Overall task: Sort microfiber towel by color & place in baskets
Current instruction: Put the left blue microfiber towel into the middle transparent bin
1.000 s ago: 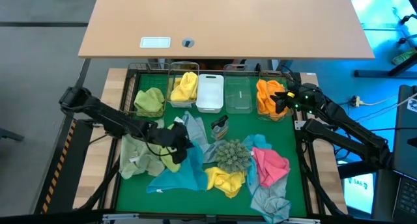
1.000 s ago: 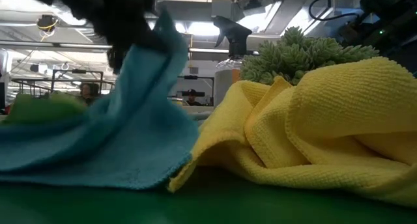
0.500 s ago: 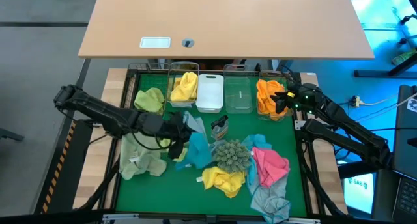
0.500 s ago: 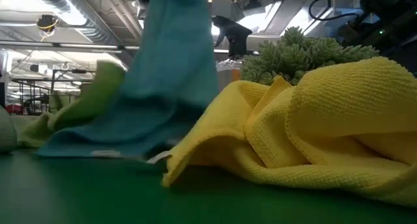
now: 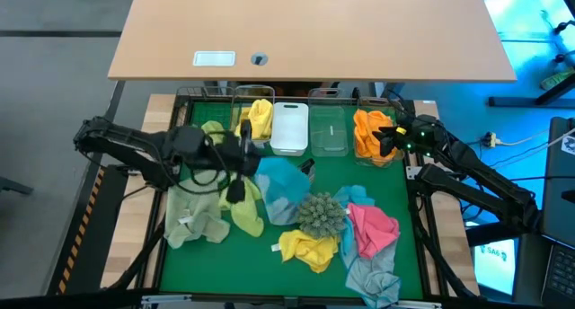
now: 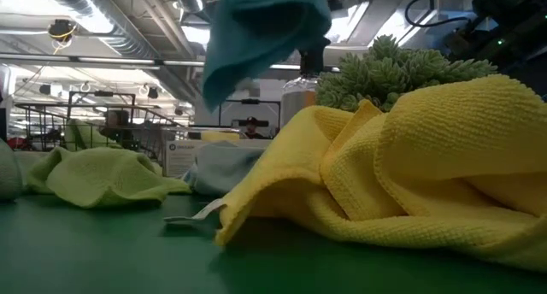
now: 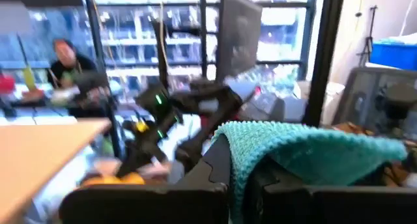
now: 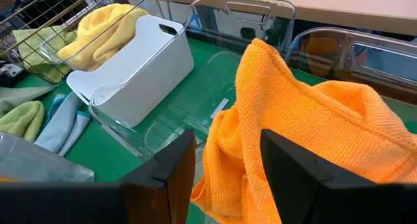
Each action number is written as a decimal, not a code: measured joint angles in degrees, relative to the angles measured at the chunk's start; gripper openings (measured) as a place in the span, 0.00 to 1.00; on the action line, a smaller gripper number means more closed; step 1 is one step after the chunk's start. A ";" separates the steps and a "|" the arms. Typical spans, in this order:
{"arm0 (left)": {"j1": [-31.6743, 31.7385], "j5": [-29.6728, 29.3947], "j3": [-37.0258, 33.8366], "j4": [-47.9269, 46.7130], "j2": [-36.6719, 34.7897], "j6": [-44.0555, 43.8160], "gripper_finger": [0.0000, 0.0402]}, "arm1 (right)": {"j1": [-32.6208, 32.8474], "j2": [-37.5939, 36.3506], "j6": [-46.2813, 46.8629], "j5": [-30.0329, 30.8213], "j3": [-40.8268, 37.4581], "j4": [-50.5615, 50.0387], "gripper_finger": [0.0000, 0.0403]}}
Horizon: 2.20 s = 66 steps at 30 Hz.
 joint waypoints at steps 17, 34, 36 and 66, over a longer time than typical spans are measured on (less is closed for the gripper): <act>17.89 11.80 7.04 9.00 2.36 6.17 0.00 | -0.02 0.02 -0.04 1.97 0.00 0.02 0.43; 32.29 21.25 7.02 34.62 16.56 -0.83 0.00 | -0.02 0.01 -0.02 1.97 0.00 0.02 0.43; 33.32 21.79 7.02 38.01 18.80 -2.14 0.00 | -0.02 0.00 -0.02 1.97 0.00 0.02 0.43; 36.56 18.54 13.77 56.68 44.68 -14.76 0.00 | -0.02 0.01 0.00 1.97 0.00 0.01 0.43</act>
